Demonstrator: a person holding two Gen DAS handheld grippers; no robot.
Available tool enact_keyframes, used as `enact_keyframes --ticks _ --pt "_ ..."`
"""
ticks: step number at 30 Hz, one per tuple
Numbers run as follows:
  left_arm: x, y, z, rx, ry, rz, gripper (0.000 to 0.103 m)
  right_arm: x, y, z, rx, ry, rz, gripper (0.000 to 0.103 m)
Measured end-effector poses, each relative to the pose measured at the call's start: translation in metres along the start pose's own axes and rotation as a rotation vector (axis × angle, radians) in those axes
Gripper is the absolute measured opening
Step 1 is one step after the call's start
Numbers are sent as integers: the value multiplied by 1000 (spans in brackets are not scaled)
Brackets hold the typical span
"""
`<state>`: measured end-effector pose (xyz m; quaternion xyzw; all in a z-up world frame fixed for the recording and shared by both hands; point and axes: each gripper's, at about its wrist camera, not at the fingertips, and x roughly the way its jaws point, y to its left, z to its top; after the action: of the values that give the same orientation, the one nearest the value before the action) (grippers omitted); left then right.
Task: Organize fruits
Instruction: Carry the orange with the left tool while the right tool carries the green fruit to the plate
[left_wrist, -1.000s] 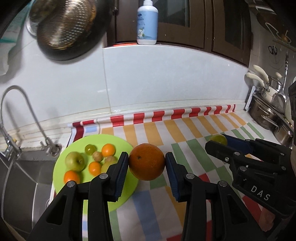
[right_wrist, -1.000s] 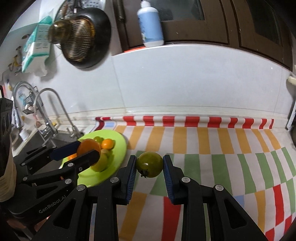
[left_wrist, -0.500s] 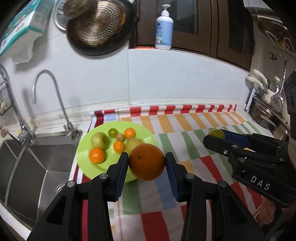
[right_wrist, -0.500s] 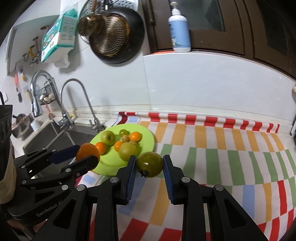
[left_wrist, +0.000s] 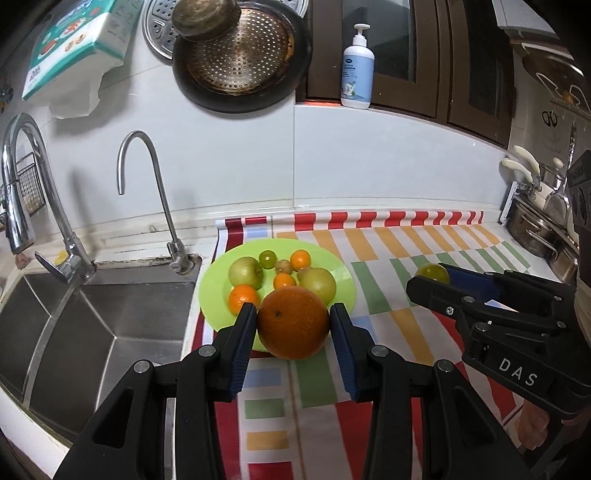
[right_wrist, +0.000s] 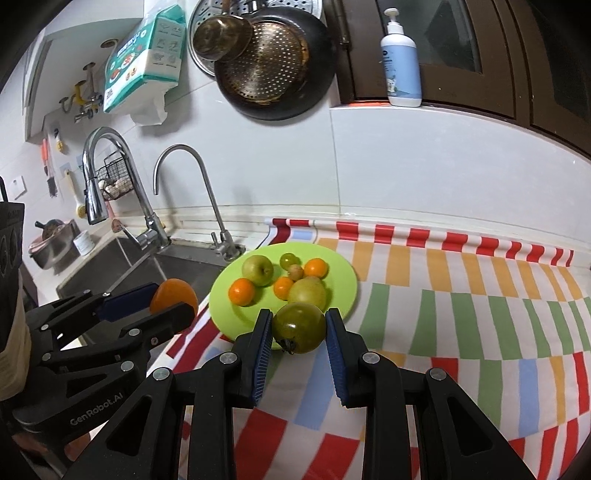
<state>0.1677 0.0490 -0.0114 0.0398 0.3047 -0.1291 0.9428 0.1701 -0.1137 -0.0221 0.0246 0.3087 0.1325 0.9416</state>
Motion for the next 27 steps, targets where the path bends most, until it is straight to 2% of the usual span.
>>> enact_keyframes --ticks 13,22,27 --pt "12 28 6 28 -11 -36 41 20 24 6 3 0 -20 30" --pt "54 36 2 39 47 -64 41 61 25 6 2 67 -16 30" --pt "81 39 -2 42 72 -104 41 86 22 4 -6 108 -17 30"
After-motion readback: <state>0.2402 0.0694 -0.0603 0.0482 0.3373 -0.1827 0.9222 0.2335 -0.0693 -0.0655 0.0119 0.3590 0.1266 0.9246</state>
